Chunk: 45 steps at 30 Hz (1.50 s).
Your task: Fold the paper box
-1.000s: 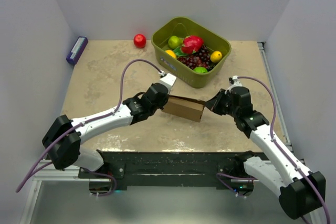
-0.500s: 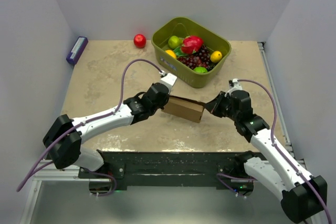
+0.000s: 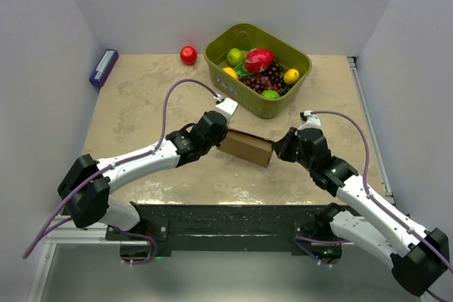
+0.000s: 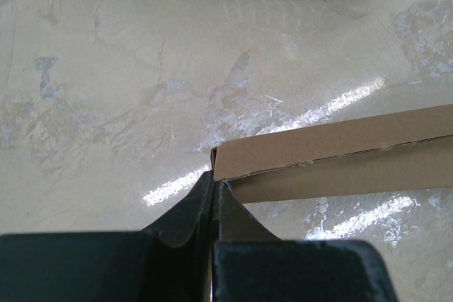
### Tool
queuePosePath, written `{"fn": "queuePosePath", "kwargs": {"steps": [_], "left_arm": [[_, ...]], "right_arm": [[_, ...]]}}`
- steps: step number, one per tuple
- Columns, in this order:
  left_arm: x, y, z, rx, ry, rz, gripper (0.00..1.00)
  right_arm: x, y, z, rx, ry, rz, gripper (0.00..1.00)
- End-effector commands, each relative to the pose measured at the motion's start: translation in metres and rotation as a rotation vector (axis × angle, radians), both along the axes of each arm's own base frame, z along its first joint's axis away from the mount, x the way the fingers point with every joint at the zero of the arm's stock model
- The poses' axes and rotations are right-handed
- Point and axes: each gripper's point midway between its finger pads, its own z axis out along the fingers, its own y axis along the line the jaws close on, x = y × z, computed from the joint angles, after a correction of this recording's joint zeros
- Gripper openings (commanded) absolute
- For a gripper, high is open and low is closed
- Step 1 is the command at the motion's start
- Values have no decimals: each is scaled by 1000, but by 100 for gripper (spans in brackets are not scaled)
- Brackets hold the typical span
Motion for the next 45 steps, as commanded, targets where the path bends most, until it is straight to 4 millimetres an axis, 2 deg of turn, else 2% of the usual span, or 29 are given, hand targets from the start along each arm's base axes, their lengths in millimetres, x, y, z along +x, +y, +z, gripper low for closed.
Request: {"fn": "queuePosePath", "kwargs": {"steps": [1,5,8,9,10,11,12,13,14,16,17,19,20,22,24,25,26,27,28,30,36,45], "left_arm": [[-47,31,-69,186,262,-51,0],[-46,30,-66,175,255,-49,0],[-47,30,-65,178,250,-58,0],[-47,31,-65,182,250,-61,0],[-47,31,-64,181,246,-63,0],[-47,31,-64,183,247,-64,0],[-48,32,-65,188,248,-65,0],[-48,33,-65,190,246,-64,0],[-48,34,-65,196,246,-61,0],[-48,34,-65,199,245,-61,0],[-48,35,-65,198,243,-60,0],[-48,35,-65,198,243,-60,0],[-48,35,-64,198,241,-59,0],[-48,35,-64,198,241,-59,0],[-49,35,-64,197,242,-59,0],[-49,35,-63,196,241,-59,0],[-49,35,-63,196,240,-58,0],[-49,36,-63,197,239,-57,0],[-49,36,-63,198,240,-57,0],[-48,36,-62,197,236,-55,0],[-49,36,-62,198,236,-54,0],[-49,33,-60,188,234,-59,0]], "right_arm": [[-26,-14,-44,-163,143,10,0],[-32,-16,-49,-199,160,16,0],[-31,-12,-39,-186,157,34,0],[-26,-7,-28,-173,144,37,3],[-27,-6,-25,-175,151,42,19],[-21,-2,-10,-156,129,40,27],[-20,0,-3,-145,121,43,33],[-20,2,3,-134,118,47,46],[-19,6,16,-108,100,55,52],[-19,7,29,-72,77,45,62],[-18,8,36,-54,62,37,71],[-16,9,47,-8,39,19,75],[-17,10,46,7,40,20,79],[-13,14,48,60,37,-5,81],[-11,16,41,115,57,-22,82],[-3,17,47,160,33,-41,82],[-3,15,39,185,44,-54,82],[-4,19,39,237,61,-45,83],[5,14,43,277,38,-70,83],[9,8,37,309,48,-107,83],[13,4,37,331,42,-143,83],[15,3,21,334,73,-170,83]]}}
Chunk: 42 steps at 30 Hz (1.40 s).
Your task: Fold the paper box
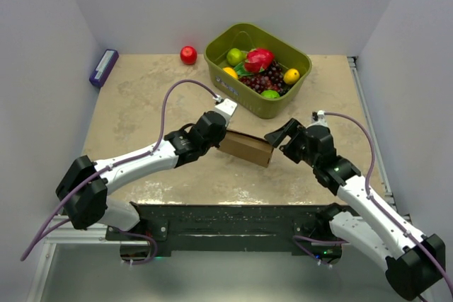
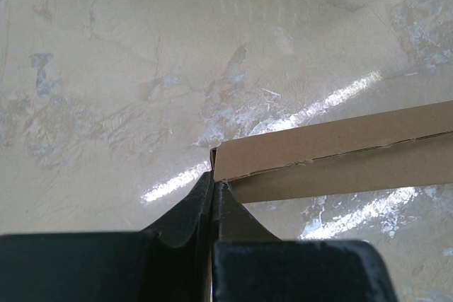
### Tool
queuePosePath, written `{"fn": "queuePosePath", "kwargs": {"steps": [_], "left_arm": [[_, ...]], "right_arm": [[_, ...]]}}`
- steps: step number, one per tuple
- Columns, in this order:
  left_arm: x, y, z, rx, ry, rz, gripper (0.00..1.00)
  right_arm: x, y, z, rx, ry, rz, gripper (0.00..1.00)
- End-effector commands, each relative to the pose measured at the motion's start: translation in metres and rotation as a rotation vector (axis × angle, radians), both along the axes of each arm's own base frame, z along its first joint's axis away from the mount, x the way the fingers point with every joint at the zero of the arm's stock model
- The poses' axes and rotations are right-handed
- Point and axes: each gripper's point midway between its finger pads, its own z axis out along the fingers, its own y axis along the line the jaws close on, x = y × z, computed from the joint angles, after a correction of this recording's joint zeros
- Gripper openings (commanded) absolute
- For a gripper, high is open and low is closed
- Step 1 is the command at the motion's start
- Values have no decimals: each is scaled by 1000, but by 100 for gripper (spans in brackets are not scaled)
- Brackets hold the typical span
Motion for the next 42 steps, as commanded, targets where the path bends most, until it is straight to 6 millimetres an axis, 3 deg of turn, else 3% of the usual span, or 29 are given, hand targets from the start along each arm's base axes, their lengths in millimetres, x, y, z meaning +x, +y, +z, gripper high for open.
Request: {"fn": "queuePosePath", "kwargs": {"steps": [1,18,30,42], "left_arm": [[-45,32,-62,190,222,-48,0],[-45,30,-60,187,215,-58,0],[-48,26,-57,169,211,-64,0],[-49,25,-52,171,195,-70,0]], "right_arm": [[6,3,3,42,-18,-18,83],[7,0,-19,36,29,-54,80],[9,6,4,147,-20,-61,83],[9,-3,-12,116,10,-108,80]]}}
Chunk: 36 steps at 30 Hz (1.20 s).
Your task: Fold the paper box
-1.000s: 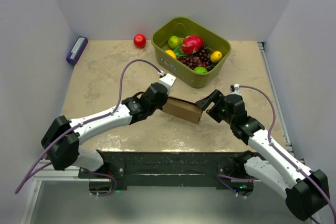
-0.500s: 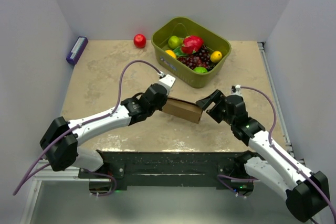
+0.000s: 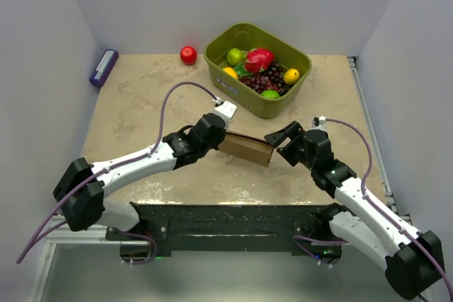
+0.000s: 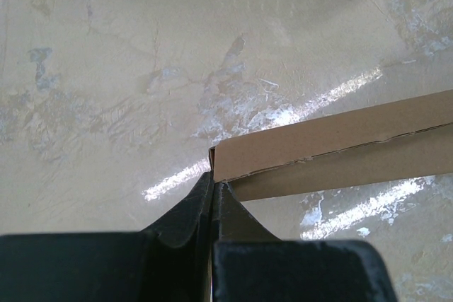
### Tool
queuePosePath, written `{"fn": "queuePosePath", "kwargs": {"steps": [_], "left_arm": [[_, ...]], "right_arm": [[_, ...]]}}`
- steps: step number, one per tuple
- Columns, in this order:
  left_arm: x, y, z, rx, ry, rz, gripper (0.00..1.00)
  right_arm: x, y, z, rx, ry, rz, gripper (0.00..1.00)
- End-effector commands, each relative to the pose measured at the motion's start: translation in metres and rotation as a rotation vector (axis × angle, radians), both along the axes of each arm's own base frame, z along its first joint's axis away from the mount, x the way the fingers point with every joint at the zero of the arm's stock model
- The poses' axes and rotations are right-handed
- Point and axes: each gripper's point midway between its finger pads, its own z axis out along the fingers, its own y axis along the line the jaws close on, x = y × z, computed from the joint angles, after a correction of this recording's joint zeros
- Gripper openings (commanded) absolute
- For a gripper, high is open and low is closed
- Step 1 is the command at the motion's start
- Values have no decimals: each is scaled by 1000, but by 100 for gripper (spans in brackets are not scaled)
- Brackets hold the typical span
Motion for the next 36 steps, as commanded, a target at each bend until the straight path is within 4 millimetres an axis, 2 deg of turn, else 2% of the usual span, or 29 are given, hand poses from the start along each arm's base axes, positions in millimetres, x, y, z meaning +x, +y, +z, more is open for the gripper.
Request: {"fn": "queuePosePath", "kwargs": {"steps": [1,11,15,18,21,22,24,25,34,36], "left_arm": [[-42,24,-53,165,191,-59,0],[-44,19,-48,146,185,-75,0],[-46,15,-44,125,179,-88,0],[-46,13,-40,111,173,-97,5],[-46,12,-38,102,171,-99,16],[-47,12,-37,98,171,-99,26],[-48,10,-33,86,166,-106,32],[-47,10,-29,74,157,-106,39],[-56,-2,-1,-26,159,-158,65],[-59,-6,8,-57,160,-175,68]], "right_arm": [[4,-5,1,11,-18,-38,80],[-3,-13,-10,-6,-1,-62,72],[-5,-16,-16,10,0,-81,63],[-7,-17,-21,21,6,-91,58],[-7,-20,-21,13,2,-103,56],[-6,-21,-20,10,-1,-110,56],[-5,-24,-20,6,-6,-122,55],[-4,-25,-20,5,-9,-131,54],[-2,-28,-25,-12,-6,-151,52],[0,-28,-23,-12,-13,-154,52]]}}
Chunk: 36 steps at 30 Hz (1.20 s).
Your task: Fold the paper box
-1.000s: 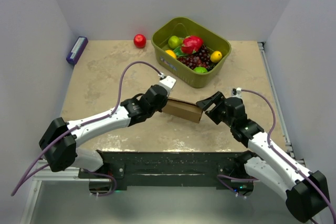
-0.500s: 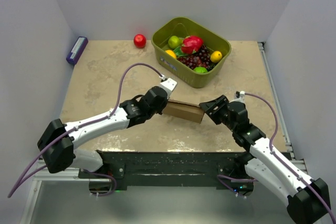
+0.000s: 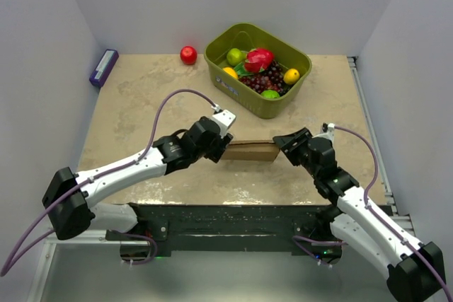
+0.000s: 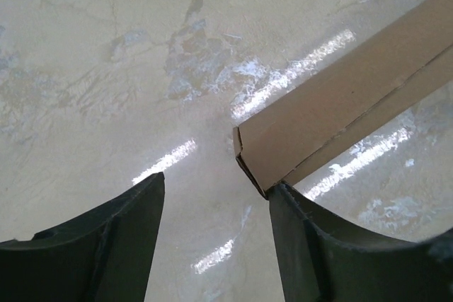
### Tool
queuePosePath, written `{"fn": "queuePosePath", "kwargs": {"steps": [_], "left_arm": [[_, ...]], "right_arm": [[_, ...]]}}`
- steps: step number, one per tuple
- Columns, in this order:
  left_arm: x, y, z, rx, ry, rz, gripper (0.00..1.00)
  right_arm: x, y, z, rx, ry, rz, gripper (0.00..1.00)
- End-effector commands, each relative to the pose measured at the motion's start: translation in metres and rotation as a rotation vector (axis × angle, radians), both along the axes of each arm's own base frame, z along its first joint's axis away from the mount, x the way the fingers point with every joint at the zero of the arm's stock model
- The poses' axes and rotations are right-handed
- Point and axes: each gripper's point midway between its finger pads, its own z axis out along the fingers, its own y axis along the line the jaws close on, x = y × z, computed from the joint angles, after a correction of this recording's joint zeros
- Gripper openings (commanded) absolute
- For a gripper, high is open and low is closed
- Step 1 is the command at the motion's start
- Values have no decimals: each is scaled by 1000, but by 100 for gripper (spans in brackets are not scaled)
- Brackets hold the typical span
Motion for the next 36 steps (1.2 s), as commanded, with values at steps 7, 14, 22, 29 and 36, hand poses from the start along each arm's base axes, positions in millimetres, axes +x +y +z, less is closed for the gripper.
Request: {"fn": "queuePosePath", "kwargs": {"steps": [7,14,22,29,36], "left_arm": [[-31,-17,22,-142,86,-106,74],[-9,-10,46,-352,123,-18,75],[20,-1,70,-653,130,77,79],[30,-4,49,-746,180,81,77],[37,1,28,-767,213,106,75]], "right_arm": [[4,-1,-16,-47,36,-24,51],[5,3,-14,-71,27,-33,50],[4,6,-13,-84,22,-27,50],[3,5,-15,-88,22,-25,50],[2,4,-16,-92,18,-24,50]]}}
